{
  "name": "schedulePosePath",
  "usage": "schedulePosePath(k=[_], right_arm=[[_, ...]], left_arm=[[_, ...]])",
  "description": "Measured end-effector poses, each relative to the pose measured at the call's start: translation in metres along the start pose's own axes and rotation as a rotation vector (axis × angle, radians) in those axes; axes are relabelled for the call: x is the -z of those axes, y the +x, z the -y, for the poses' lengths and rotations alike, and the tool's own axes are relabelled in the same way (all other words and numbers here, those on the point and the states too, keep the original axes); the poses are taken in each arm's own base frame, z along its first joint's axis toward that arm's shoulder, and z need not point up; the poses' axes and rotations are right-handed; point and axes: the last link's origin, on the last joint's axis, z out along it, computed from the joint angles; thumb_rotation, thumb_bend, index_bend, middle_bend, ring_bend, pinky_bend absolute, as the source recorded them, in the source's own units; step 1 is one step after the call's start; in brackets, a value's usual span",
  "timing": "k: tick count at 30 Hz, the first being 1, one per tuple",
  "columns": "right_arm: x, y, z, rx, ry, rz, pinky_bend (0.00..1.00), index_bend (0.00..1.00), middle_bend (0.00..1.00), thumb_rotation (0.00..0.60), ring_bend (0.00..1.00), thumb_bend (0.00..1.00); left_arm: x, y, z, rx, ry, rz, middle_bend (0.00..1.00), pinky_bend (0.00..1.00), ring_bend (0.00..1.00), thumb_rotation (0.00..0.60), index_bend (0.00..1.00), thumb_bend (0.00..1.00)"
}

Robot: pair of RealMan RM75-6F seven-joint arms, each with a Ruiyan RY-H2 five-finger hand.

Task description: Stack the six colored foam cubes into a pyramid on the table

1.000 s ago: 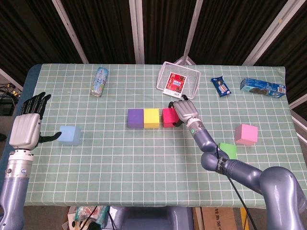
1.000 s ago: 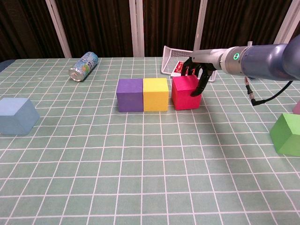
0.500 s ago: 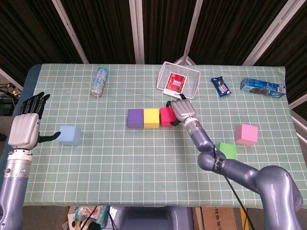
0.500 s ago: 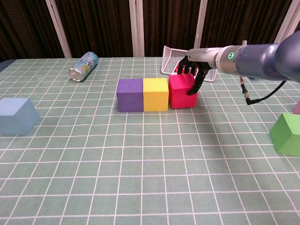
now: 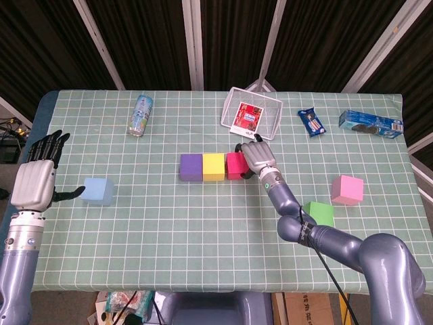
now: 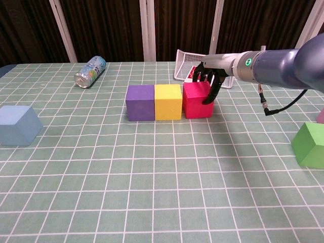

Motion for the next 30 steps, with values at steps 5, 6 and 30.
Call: schedulePosePath(k=[5,6,30], right_arm=[[-0.0002,-0.0019,0.0022,-0.001,-0.002,0.003,0.0,0.41,0.41,0.6,0.29,0.24],[-0.0003,-0.0024,0.0025,-0.002,-0.002,0.004,0.0,0.41,0.41,0.6,0.29,0.24],[-0.0023,-0.0066,0.0092,-0.011,-0.007,-0.002,0.0,0.38,0.41,0.6,0.29,0.24]], left_arm=[[-0.0003,0.0005,0.0002,0.002,0.001,-0.001,0.0,0.02,0.0,0.6,0.0,0.05],[-0.0003,0.0008,0.0004,0.002,0.001,-0.002,0.0,0.02,0.0,0.6,0.0,0.05],[-0.0013,0.0016,0.0022,0.007,0.005,-0.001,0.0,0.02,0.0,0.6,0.0,0.05]])
